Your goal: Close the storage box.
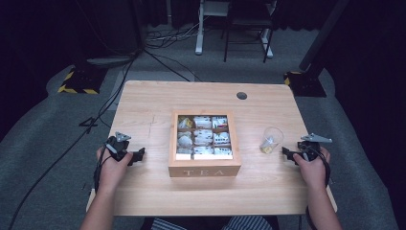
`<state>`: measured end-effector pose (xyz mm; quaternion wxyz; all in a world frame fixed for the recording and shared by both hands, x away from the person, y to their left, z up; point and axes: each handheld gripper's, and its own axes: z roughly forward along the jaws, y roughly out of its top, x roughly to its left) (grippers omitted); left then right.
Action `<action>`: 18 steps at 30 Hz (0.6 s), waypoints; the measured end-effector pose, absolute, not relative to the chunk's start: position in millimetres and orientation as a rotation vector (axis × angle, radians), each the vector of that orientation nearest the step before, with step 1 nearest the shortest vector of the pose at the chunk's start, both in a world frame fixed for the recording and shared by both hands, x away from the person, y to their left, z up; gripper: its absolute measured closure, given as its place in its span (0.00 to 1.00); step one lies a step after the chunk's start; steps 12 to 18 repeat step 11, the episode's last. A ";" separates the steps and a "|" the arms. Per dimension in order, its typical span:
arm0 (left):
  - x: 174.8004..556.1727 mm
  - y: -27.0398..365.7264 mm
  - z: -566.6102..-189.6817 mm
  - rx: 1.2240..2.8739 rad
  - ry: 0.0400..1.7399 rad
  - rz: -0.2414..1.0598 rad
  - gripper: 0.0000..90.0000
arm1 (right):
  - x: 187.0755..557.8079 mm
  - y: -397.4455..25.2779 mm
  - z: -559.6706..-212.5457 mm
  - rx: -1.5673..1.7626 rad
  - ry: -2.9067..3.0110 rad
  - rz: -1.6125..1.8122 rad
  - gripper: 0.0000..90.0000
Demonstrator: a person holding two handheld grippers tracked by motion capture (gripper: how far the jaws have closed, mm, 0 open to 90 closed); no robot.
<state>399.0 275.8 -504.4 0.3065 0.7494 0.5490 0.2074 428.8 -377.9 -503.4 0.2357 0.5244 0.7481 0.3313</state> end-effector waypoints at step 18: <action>399.0 275.8 -504.4 1.984 1.452 0.548 0.14 | 429.7 -378.0 -503.8 1.448 2.054 0.904 0.17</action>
